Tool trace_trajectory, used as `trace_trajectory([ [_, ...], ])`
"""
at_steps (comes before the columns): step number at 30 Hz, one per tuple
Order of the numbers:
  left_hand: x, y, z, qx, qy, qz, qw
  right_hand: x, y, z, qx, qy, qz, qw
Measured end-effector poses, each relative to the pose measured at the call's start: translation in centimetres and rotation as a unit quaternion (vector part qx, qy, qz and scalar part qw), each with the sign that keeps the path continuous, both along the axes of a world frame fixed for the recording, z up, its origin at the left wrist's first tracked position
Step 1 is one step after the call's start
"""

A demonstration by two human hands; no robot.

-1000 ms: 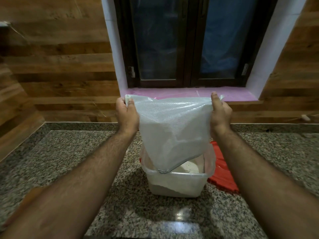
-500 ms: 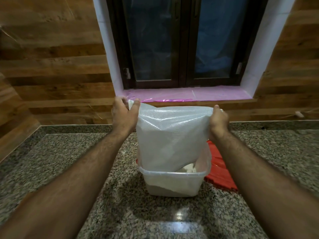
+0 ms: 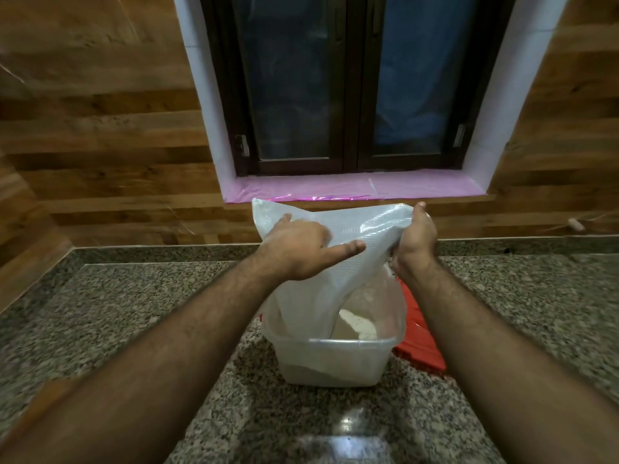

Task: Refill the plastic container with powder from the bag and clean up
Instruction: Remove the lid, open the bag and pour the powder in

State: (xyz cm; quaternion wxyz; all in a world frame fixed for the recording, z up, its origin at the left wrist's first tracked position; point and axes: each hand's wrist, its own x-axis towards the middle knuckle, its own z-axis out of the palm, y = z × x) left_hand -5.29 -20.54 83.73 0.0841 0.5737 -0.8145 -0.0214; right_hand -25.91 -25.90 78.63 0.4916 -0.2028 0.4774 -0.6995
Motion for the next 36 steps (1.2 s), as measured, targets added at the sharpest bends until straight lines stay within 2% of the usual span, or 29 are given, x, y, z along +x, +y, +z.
trace_trajectory([
  [3, 1.3, -0.6, -0.3, -0.05, 0.053, 0.021, 0.997, -0.1, 0.2, 0.1, 0.003, -0.016, 0.001, 1.0],
  [5, 2.7, -2.0, -0.4, -0.05, 0.029, 0.061, 0.997, -0.1, 0.2, 0.1, 0.001, -0.023, 0.006, 1.0],
  [7, 4.0, -3.3, -0.6, -0.036, 0.021, 0.143, 0.989, 0.0, 0.1, 0.1, -0.006, -0.03, 0.005, 1.0],
  [9, 5.1, -4.4, -0.6, -0.043, 0.122, 0.242, 0.962, 0.1, 0.2, 0.2, -0.007, -0.031, 0.01, 0.999],
  [11, 6.2, -4.9, -0.3, -0.039, 0.241, 0.301, 0.922, 0.1, 0.3, 0.2, -0.007, -0.024, 0.004, 1.0],
  [13, 7.3, -5.4, -0.5, -0.041, 0.313, 0.294, 0.902, -0.2, 0.0, -0.1, -0.006, -0.009, 0.001, 1.0],
  [16, 8.1, -5.3, -0.5, -0.097, 0.362, 0.257, 0.891, -0.5, -0.4, -0.1, -0.002, 0.037, -0.004, 0.999],
  [20, 8.7, -5.4, -0.2, -0.139, 0.467, 0.264, 0.833, -0.3, 1.1, 0.5, 0.053, 0.145, 0.007, 0.988],
  [22, 9.2, -5.8, -0.1, -0.137, 0.502, 0.274, 0.809, -0.3, 1.8, 0.2, 0.017, 0.22, 0.02, 0.975],
  [24, 9.7, -6.0, -0.2, -0.133, 0.533, 0.287, 0.785, -0.8, 2.2, -0.7, -0.065, 0.289, 0.07, 0.953],
  [26, 10.2, -6.1, -0.3, -0.139, 0.557, 0.294, 0.764, -1.6, 2.0, -1.8, -0.105, 0.303, 0.124, 0.939],
  [29, 10.4, -6.1, -0.6, -0.153, 0.54, 0.298, 0.772, -2.6, 1.5, -3.8, -0.106, 0.275, 0.169, 0.94],
  [33, 10.1, -5.8, -0.9, -0.185, 0.495, 0.288, 0.799, -4.0, 1.2, -4.6, -0.09, 0.316, 0.161, 0.931],
  [36, 9.9, -5.8, -1.4, -0.221, 0.468, 0.285, 0.807, -5.1, 1.0, -4.3, -0.079, 0.352, 0.142, 0.922],
])
